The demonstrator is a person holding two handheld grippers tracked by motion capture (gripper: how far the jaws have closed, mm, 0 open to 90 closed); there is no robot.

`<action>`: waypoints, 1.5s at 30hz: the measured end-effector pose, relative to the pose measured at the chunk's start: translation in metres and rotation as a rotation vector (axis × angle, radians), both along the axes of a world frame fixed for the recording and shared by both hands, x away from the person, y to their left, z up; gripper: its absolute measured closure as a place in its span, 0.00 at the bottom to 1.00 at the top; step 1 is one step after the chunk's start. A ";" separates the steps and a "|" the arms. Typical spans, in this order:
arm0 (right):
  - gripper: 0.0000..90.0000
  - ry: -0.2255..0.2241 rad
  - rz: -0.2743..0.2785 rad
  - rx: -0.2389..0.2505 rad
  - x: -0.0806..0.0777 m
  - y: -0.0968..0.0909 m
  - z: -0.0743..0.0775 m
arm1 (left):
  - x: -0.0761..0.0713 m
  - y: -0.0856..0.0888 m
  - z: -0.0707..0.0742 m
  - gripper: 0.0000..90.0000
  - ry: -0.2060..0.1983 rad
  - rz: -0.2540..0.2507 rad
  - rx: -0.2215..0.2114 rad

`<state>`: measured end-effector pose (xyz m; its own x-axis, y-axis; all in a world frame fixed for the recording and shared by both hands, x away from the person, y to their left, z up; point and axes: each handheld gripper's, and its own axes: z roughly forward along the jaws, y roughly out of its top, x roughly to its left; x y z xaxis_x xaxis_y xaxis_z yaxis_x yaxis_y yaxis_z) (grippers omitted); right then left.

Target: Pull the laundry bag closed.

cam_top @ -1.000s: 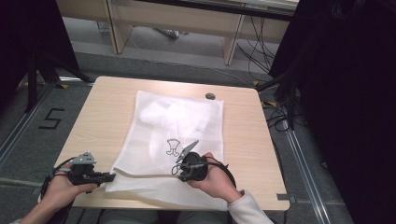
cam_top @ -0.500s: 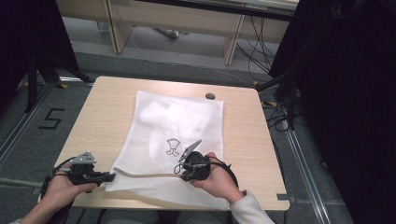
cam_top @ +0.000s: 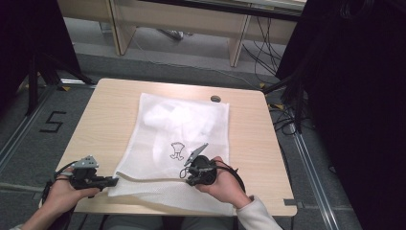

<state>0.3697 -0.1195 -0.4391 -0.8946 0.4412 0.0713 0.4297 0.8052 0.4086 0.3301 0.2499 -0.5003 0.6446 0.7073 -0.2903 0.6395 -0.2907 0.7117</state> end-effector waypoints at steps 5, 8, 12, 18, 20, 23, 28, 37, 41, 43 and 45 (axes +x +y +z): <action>0.91 0.000 0.000 0.000 0.000 -0.001 0.000 | 0.000 0.000 0.000 0.96 0.000 0.000 0.000; 0.91 -0.002 -0.002 -0.003 0.000 -0.002 0.000 | 0.000 0.000 0.000 0.96 0.003 0.000 0.006; 0.91 0.001 -0.007 0.001 0.000 -0.006 0.000 | 0.000 0.001 0.001 0.96 0.011 -0.005 0.007; 0.91 -0.005 0.000 0.000 -0.001 -0.008 0.000 | 0.000 0.000 0.000 0.96 -0.001 0.002 0.000; 0.91 -0.005 -0.001 -0.001 -0.001 -0.008 0.000 | 0.000 0.000 0.000 0.96 -0.001 0.005 0.000; 0.91 0.002 -0.007 0.000 -0.001 -0.009 0.000 | 0.000 0.001 0.001 0.96 0.011 -0.007 0.005; 0.91 0.000 -0.013 0.000 -0.001 -0.012 0.000 | 0.000 0.001 0.001 0.96 0.011 -0.007 0.004; 0.91 0.004 -0.022 -0.007 -0.001 -0.017 0.000 | 0.000 0.001 0.001 0.96 0.005 -0.005 0.017; 0.91 0.000 -0.020 -0.012 -0.002 -0.020 -0.001 | 0.000 0.001 0.000 0.96 0.000 -0.001 0.007; 0.91 0.003 -0.023 -0.011 -0.002 -0.021 -0.001 | 0.000 0.001 0.000 0.96 0.000 -0.001 0.010; 0.91 0.002 -0.023 -0.009 -0.002 -0.021 -0.002 | 0.000 0.001 0.000 0.96 -0.001 -0.002 0.010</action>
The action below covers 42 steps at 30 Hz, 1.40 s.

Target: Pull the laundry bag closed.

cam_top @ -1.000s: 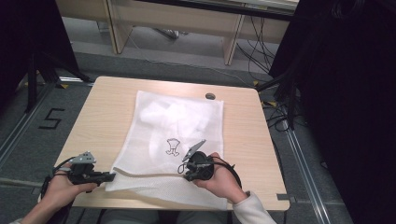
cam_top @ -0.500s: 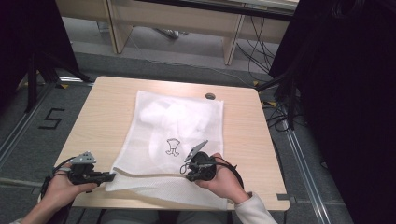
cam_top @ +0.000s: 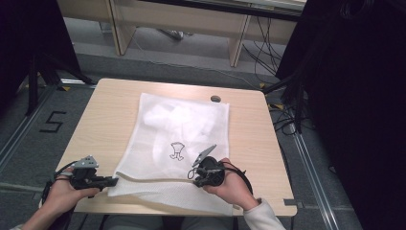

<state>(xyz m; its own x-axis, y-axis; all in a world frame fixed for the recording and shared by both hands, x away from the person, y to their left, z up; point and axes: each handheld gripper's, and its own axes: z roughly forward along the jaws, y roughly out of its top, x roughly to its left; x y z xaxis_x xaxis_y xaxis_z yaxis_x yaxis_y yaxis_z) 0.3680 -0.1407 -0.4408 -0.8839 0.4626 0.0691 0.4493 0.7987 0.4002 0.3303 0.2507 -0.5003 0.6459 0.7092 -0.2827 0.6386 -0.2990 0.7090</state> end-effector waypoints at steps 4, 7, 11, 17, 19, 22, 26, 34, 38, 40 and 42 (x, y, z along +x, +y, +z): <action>0.91 0.004 -0.005 -0.005 -0.001 0.000 0.000 | 0.000 0.001 0.001 0.96 0.011 -0.008 0.008; 0.91 0.012 -0.002 -0.003 0.000 -0.003 0.000 | 0.000 0.001 0.001 0.96 0.008 -0.002 0.010; 0.91 0.011 -0.006 -0.007 -0.001 -0.005 0.000 | 0.000 0.000 0.000 0.96 -0.001 0.001 0.001; 0.91 0.013 -0.013 -0.006 -0.001 -0.008 -0.001 | 0.000 0.000 0.000 0.96 -0.001 0.001 0.001; 0.91 0.011 -0.011 -0.003 -0.001 -0.009 -0.001 | 0.000 0.000 0.000 0.96 0.001 0.000 0.002; 0.91 0.016 -0.015 -0.004 -0.001 -0.010 -0.001 | 0.000 0.000 0.000 0.96 0.000 0.001 0.002; 0.91 0.016 -0.021 -0.005 -0.002 -0.012 -0.002 | 0.000 0.000 0.000 0.96 0.001 0.001 0.000; 0.91 0.022 -0.017 -0.007 -0.002 -0.012 -0.002 | 0.000 0.000 0.000 0.96 0.002 0.005 -0.002; 0.91 0.019 -0.019 -0.003 -0.002 -0.013 -0.001 | 0.000 0.000 0.000 0.96 0.001 0.002 0.000; 0.91 0.019 -0.018 -0.003 -0.002 -0.013 -0.001 | 0.000 0.000 0.000 0.96 0.002 0.002 0.001; 0.91 0.019 -0.017 -0.004 -0.001 -0.013 -0.001 | 0.000 0.000 0.000 0.96 0.001 0.003 0.001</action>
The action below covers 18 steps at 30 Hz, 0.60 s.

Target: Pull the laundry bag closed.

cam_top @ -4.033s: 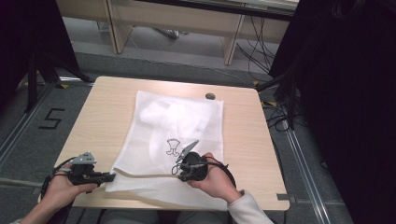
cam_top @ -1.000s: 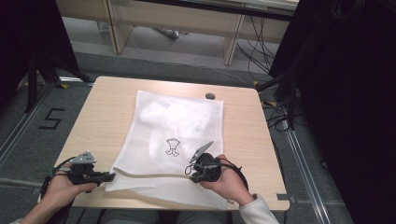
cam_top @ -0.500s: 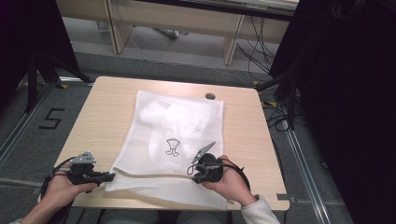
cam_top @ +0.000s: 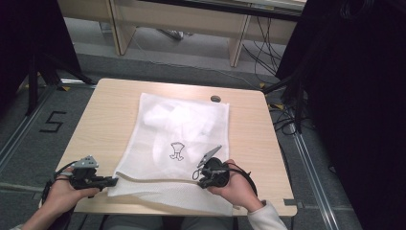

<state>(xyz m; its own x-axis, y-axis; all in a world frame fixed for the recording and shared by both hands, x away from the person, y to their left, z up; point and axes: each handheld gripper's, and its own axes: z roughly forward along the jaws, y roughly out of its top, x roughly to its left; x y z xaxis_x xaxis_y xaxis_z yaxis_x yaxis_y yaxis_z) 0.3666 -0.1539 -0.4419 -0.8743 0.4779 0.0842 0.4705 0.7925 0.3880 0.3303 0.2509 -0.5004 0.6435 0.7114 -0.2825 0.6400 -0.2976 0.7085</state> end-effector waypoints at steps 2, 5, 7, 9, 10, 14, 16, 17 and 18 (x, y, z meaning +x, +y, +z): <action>0.91 0.002 -0.007 -0.005 0.000 -0.001 0.000 | 0.000 0.000 0.000 0.96 0.000 0.003 -0.002; 0.91 0.002 -0.005 0.001 0.000 -0.002 0.001 | 0.000 -0.001 0.000 0.96 0.001 0.004 -0.003; 0.91 0.003 -0.008 -0.002 -0.001 -0.003 0.001 | 0.000 0.000 0.000 0.96 0.001 0.005 -0.006; 0.91 -0.001 -0.008 0.000 -0.001 -0.003 0.001 | 0.000 0.000 0.000 0.96 0.000 0.002 -0.002; 0.91 -0.003 -0.006 0.000 -0.001 -0.003 0.000 | 0.000 0.000 0.000 0.96 0.003 0.004 0.002; 0.91 -0.001 -0.003 -0.001 0.000 -0.004 0.001 | 0.000 0.001 0.001 0.96 0.009 -0.001 0.011; 0.91 0.001 -0.009 -0.003 -0.001 -0.005 0.001 | 0.000 0.000 0.001 0.96 0.007 -0.005 0.004; 0.91 0.001 -0.009 -0.003 -0.001 -0.005 0.001 | 0.000 0.000 0.001 0.96 0.007 -0.005 0.004; 0.91 0.006 -0.024 -0.005 -0.001 -0.006 0.001 | 0.000 -0.001 0.000 0.96 0.000 0.006 -0.006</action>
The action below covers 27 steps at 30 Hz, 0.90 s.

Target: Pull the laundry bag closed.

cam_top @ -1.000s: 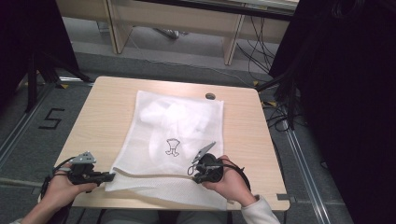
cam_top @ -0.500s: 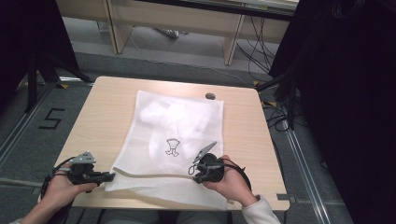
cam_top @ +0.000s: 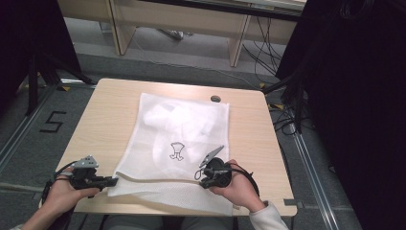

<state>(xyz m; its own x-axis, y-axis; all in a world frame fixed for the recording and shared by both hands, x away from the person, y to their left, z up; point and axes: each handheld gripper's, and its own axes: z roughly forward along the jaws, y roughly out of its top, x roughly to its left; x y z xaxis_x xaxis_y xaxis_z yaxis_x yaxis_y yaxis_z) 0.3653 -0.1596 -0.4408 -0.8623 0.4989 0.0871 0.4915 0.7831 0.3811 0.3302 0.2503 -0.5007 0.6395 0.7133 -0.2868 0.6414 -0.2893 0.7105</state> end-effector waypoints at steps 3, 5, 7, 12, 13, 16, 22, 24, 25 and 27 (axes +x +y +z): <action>0.91 -0.003 0.009 0.008 0.001 -0.002 -0.001 | 0.000 0.001 0.001 0.96 0.014 -0.012 0.004; 0.91 -0.005 0.011 0.001 0.001 -0.002 -0.001 | 0.000 0.001 0.000 0.96 0.005 -0.006 0.003; 0.91 -0.001 0.005 0.007 0.000 -0.004 0.000 | 0.000 0.001 0.001 0.96 0.012 -0.008 0.016; 0.91 -0.009 -0.001 0.003 0.000 -0.005 0.000 | 0.000 0.002 0.001 0.96 0.012 -0.009 0.013; 0.91 -0.008 -0.002 0.006 0.000 -0.005 0.001 | 0.000 0.001 0.001 0.96 0.004 -0.002 0.008; 0.91 -0.001 -0.018 0.004 -0.001 -0.006 0.001 | 0.001 0.002 0.001 0.96 0.016 -0.013 0.010; 0.91 -0.005 -0.009 -0.005 -0.001 -0.008 0.001 | 0.001 0.002 0.001 0.96 0.015 -0.012 0.013; 0.91 0.004 -0.012 -0.002 -0.001 -0.008 0.001 | 0.000 0.001 0.001 0.96 0.014 -0.010 0.010; 0.91 0.005 -0.005 0.007 0.000 -0.010 0.001 | 0.000 0.001 0.000 0.96 0.002 -0.001 -0.002; 0.91 0.009 -0.022 0.004 -0.001 -0.010 0.001 | 0.000 0.001 0.000 0.96 0.003 -0.002 -0.001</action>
